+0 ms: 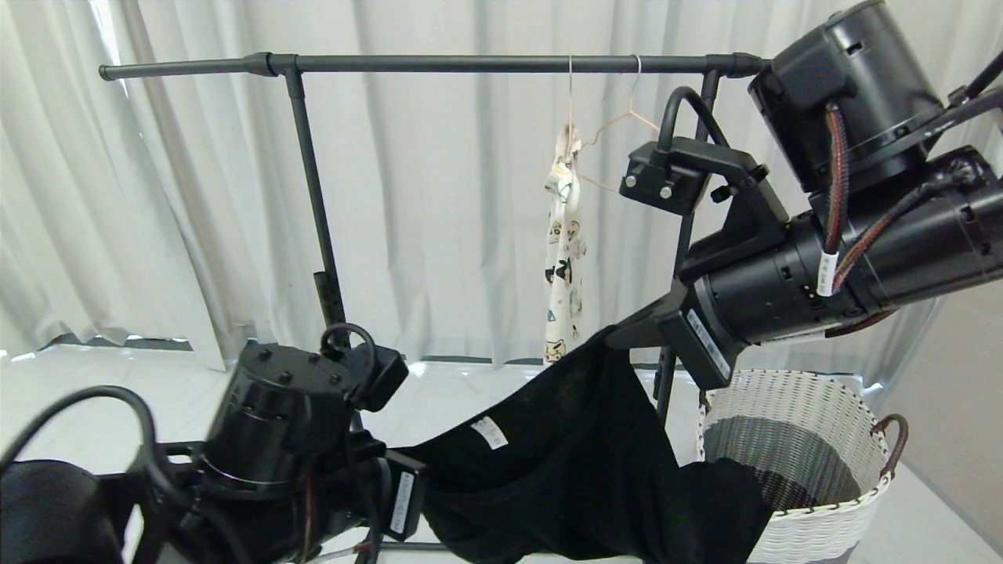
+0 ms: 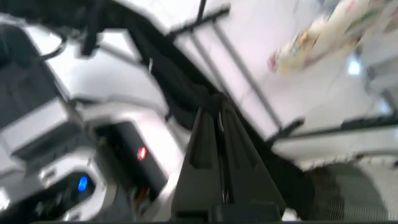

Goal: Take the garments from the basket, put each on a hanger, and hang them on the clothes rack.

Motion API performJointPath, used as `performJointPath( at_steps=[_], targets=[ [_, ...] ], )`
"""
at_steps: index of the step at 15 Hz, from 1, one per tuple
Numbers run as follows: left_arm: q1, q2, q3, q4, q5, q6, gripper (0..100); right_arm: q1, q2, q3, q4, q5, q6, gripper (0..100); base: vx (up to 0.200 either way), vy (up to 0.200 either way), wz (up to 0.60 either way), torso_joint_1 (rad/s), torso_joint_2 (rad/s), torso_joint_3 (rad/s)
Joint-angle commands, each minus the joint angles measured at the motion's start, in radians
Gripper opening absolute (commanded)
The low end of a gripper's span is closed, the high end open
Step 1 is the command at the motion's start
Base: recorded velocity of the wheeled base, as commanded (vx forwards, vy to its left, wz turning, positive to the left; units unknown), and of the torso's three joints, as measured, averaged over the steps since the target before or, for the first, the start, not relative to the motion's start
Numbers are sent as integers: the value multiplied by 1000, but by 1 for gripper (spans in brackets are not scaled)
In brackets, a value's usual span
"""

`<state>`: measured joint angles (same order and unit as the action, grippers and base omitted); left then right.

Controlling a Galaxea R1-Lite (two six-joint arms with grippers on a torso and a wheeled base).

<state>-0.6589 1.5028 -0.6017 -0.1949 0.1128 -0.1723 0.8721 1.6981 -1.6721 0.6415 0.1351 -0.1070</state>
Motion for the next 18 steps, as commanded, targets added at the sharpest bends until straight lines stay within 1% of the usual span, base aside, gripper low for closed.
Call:
performJointPath(
  at_steps=[1,2,3,4,5,6,7,8,9,10,11,12,13,14,15,16,17,18],
  targets=[
    [67,-225,-165,242,-33,22,0,13,18,3,-45,0,1,0,0,0,0,0,0,0],
    [68,-246,-210,302,-31,22,0,18,23,0,-68,0,1,0,0,0,0,0,0,0],
    [68,-280,-323,419,-31,25,0,31,26,-6,-134,1,10,0,0,0,0,0,0,0],
    [68,-285,-409,496,-31,31,0,48,25,-6,-184,0,27,0,0,0,0,0,0,0],
    [65,-283,-527,592,-31,43,0,62,12,-6,-221,-2,58,0,0,0,0,0,0,0],
    [59,-279,-596,649,-33,60,0,64,-12,0,-218,-14,63,0,0,0,0,0,0,0],
    [44,-273,-624,663,-33,91,0,61,-41,17,-204,-51,64,0,0,0,0,0,0,0],
    [28,-266,-629,663,-31,120,0,51,-71,35,-186,-80,66,0,0,0,0,0,0,0],
    [-4,-265,-627,663,-28,162,0,33,-120,65,-157,-95,66,0,0,0,0,0,0,0],
    [-44,-265,-621,663,-27,191,0,18,-169,91,-117,-97,64,0,0,0,0,0,0,0],
    [-87,-263,-596,663,-27,240,0,-8,-225,115,-71,-95,64,0,0,0,0,0,0,0],
    [-105,-263,-576,661,-30,309,0,-28,-270,132,-34,-92,64,0,0,0,0,0,0,0],
    [-117,-262,-570,660,-35,350,0,-50,-299,137,-5,-86,63,0,0,0,0,0,0,0],
    [-171,-228,-586,626,-47,369,0,-88,-341,129,46,-54,59,0,0,0,0,0,0,0],
    [-191,-203,-606,571,-47,376,0,-105,-357,121,53,-38,58,0,0,0,0,0,0,0],
    [-192,-170,-624,523,-47,392,0,-108,-360,111,53,-35,58,0,0,0,0,0,0,0],
    [-194,-153,-639,502,-48,412,0,-108,-360,103,47,-37,56,0,0,0,0,0,0,0],
    [-192,-144,-650,496,-54,413,0,-108,-359,103,40,-35,49,0,0,0,0,0,0,0]
  ],
)
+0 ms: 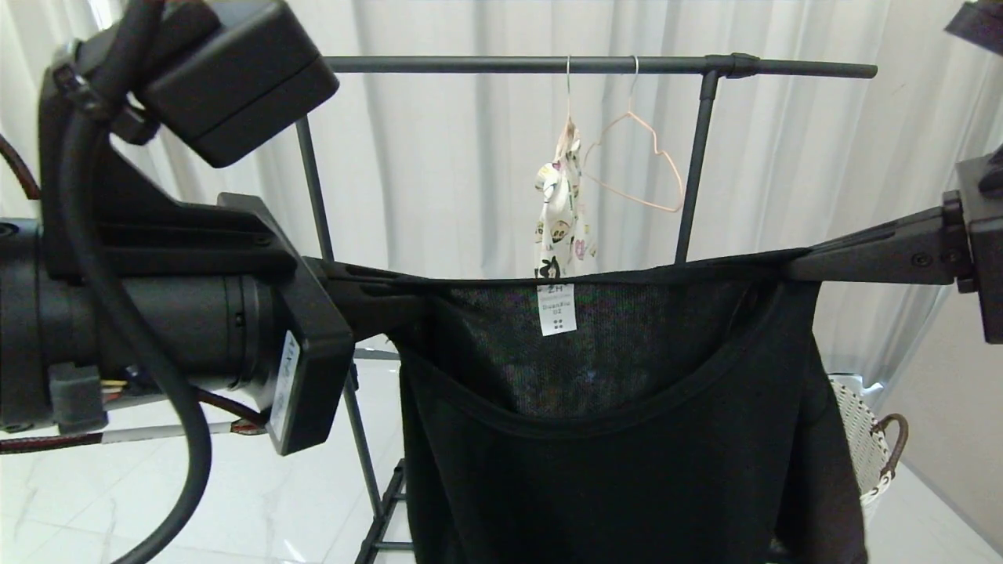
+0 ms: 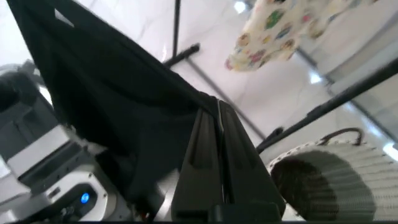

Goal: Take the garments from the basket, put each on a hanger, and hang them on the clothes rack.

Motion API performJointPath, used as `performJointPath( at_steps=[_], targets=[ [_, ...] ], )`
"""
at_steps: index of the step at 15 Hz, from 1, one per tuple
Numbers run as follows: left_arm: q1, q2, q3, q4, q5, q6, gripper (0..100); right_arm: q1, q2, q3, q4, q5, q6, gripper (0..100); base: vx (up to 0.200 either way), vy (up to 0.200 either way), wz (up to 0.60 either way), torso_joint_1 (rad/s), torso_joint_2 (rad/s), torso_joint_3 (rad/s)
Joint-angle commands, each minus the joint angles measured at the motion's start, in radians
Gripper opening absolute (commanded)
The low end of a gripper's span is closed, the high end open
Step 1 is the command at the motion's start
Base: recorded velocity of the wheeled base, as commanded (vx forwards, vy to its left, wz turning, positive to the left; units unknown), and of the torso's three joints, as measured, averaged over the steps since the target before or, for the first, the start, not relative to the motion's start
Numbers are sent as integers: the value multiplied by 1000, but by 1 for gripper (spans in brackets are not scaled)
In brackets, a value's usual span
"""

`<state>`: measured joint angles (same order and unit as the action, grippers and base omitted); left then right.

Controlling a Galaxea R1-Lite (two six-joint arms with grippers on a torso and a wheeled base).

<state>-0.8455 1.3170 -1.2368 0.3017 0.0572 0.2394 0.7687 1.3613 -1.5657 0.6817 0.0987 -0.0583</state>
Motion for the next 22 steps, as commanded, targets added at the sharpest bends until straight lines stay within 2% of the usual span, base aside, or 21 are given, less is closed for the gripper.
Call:
performJointPath(
  at_steps=[1,4,6,8,10,12,16,17,18,20,22],
  targets=[
    [-4,42,-38,-4,-20,-2,0,-5,-22,-4,-19,-1,-18,0,0,0,0,0,0,0],
    [-6,27,-36,-4,-88,1,0,-5,-42,0,-21,-1,-23,0,0,0,0,0,0,0],
    [-4,45,-41,-42,-114,5,0,6,-102,1,71,18,-23,0,0,0,0,0,0,0],
    [-4,108,-56,-167,-122,9,0,67,-179,1,200,91,-21,0,0,0,0,0,0,0],
    [-4,165,-101,-200,-123,17,0,173,-206,7,266,96,-15,0,0,0,0,0,0,0],
    [-3,192,-112,-200,-172,86,0,242,-174,3,262,95,-15,0,0,0,0,0,0,0],
    [-1,194,-99,-197,-194,95,0,268,-139,6,222,90,-14,0,0,0,0,0,0,0],
    [0,179,-85,-181,-186,89,0,238,-134,6,220,90,-14,0,0,0,0,0,0,0],
    [0,146,-81,-116,-169,71,0,190,-123,6,217,90,-20,0,0,0,0,0,0,0],
    [-9,67,-89,73,-149,-38,0,109,-80,4,125,93,-28,0,0,0,0,0,0,0],
    [-56,-9,-78,182,-149,-150,0,69,-14,-4,-27,96,-28,0,0,0,0,0,0,0]
  ],
)
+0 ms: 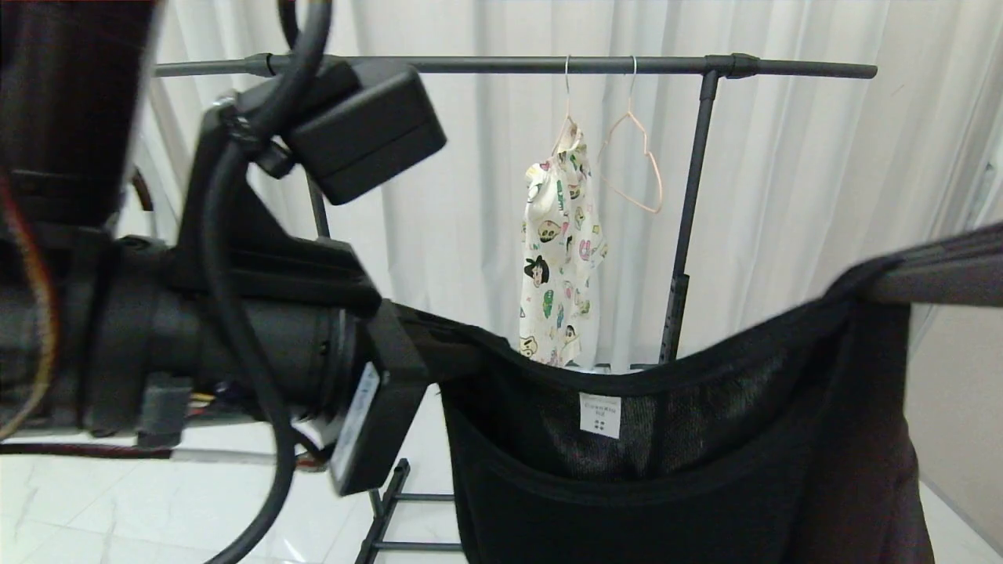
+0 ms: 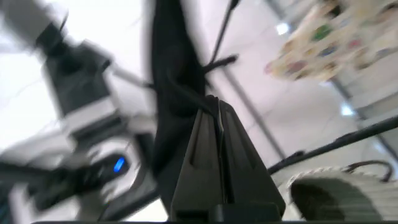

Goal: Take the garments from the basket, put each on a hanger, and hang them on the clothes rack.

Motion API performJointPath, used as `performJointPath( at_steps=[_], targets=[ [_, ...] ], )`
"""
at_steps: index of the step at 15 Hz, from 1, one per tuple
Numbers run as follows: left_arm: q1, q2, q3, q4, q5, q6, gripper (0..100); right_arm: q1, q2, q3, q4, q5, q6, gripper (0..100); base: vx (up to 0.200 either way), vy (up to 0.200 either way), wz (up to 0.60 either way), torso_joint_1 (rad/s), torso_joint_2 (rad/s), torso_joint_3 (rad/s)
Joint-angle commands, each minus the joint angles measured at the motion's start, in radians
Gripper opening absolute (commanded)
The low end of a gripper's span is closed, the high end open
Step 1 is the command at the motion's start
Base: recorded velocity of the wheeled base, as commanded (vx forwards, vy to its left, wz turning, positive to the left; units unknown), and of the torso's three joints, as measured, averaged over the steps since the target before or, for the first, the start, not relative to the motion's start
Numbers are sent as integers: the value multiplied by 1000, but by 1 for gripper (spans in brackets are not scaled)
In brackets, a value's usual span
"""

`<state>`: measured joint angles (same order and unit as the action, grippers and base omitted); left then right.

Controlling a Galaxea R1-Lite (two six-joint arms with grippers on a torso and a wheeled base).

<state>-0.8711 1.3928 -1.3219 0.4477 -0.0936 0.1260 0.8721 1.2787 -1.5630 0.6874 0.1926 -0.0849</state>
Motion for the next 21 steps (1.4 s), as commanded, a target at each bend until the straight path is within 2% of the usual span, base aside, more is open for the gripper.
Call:
performJointPath(
  at_steps=[1,3,4,5,6,11,13,14,16,18,20,21],
  targets=[
    [-78,-118,10,77,3,-100,0,-41,103,-14,-91,2,-1,0,0,0,0,0,0,0],
    [-195,-155,23,94,25,-247,0,-41,152,-48,-118,4,-1,0,0,0,0,0,0,0],
    [-224,-156,29,94,57,-273,0,-41,165,-62,-118,4,-1,0,0,0,0,0,0,0],
    [-253,-152,40,92,137,-287,0,-41,180,-81,-118,4,-1,0,0,0,0,0,0,0],
    [-256,-150,43,92,170,-287,0,-41,185,-86,-118,4,-1,0,0,0,0,0,0,0],
    [-252,-155,47,92,178,-287,0,-41,179,-86,-115,2,-3,0,0,0,0,0,0,0],
    [-204,-149,44,92,178,-276,0,-41,160,-80,-106,-1,-1,0,0,0,0,0,0,0],
    [-143,-140,40,92,176,-230,0,-51,148,-78,-77,-2,-1,0,0,0,0,0,0,0],
    [24,-107,26,57,166,-52,0,-94,93,-77,41,1,-1,0,0,0,0,0,0,0],
    [81,-61,1,-43,140,-28,0,-105,47,-77,116,11,-1,0,0,0,0,0,0,0],
    [86,-15,6,-138,143,-28,0,-82,42,-66,135,15,-3,0,0,0,0,0,0,0],
    [86,-9,7,-155,143,-26,0,-73,45,-63,135,13,-3,0,0,0,0,0,0,0]
  ],
)
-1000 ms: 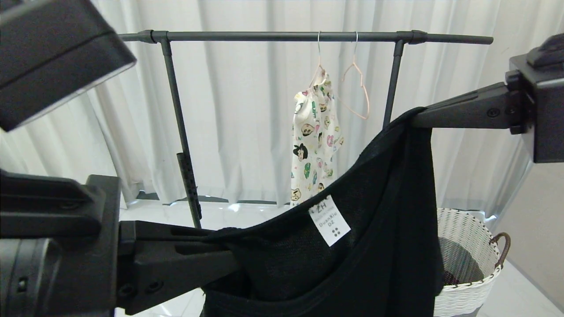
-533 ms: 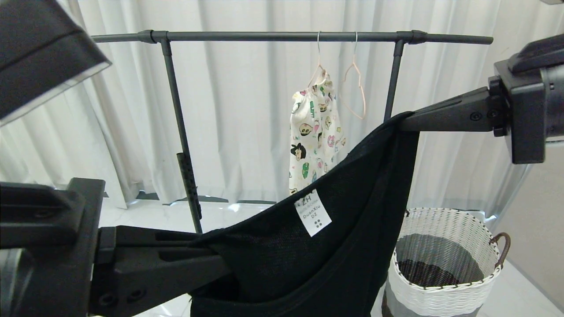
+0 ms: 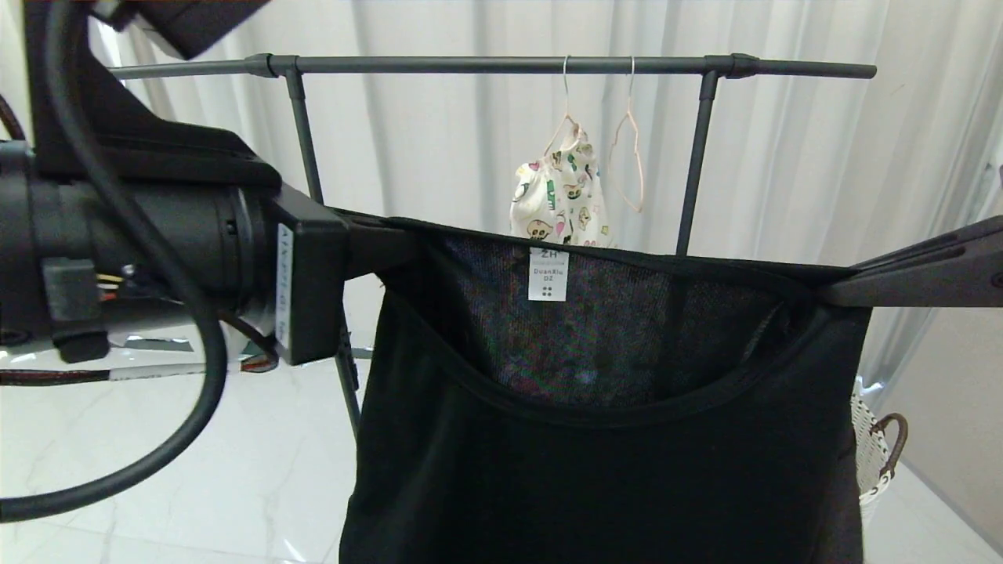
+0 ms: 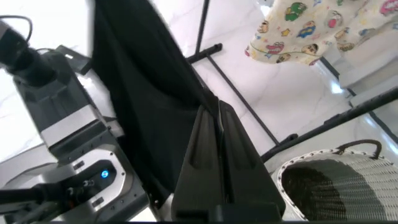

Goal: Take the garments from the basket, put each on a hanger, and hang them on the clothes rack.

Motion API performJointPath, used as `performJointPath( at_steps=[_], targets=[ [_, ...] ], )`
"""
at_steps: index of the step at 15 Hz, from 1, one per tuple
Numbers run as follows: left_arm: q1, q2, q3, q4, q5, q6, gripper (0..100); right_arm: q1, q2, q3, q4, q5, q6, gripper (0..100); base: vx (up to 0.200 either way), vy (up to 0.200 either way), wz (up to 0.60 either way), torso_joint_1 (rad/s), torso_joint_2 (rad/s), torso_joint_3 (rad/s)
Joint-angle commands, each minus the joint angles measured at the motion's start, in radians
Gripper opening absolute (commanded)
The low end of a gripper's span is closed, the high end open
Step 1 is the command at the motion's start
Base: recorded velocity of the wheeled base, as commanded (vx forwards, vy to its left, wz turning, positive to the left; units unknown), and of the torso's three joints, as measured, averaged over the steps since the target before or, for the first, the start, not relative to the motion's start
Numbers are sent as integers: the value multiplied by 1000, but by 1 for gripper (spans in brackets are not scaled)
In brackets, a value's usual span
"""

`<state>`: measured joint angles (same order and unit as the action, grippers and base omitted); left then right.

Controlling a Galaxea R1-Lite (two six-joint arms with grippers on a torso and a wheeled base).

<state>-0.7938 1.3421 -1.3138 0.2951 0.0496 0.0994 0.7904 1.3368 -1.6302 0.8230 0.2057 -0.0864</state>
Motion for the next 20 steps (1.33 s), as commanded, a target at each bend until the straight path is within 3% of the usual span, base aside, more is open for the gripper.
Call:
performJointPath(
  at_steps=[1,7,8,12,14,16,18,20],
  targets=[
    [8,46,-1,-2,0,0,0,10,-11,4,-1,0,-1,0,0,0,0,0,0,0],
    [8,37,15,-2,0,0,0,9,-10,12,5,-3,5,0,0,0,0,0,0,0],
    [8,37,16,-2,0,0,0,9,-11,12,19,-3,7,100,0,0,0,0,0,0],
    [11,38,47,-2,7,2,0,9,-47,55,25,-12,10,100,0,0,0,0,0,0],
    [21,26,119,-2,76,3,0,9,-103,159,8,-78,-38,100,0,0,0,0,0,0],
    [21,20,177,-2,156,-1,0,-48,-117,236,-70,-132,-72,100,0,0,0,0,0,0],
    [24,-11,239,-1,196,-4,0,-123,-140,405,-211,-140,-90,100,0,0,0,0,0,0],
    [54,-69,303,-1,199,-4,0,-201,-188,619,-400,-215,-96,100,0,0,0,0,0,0]
  ],
)
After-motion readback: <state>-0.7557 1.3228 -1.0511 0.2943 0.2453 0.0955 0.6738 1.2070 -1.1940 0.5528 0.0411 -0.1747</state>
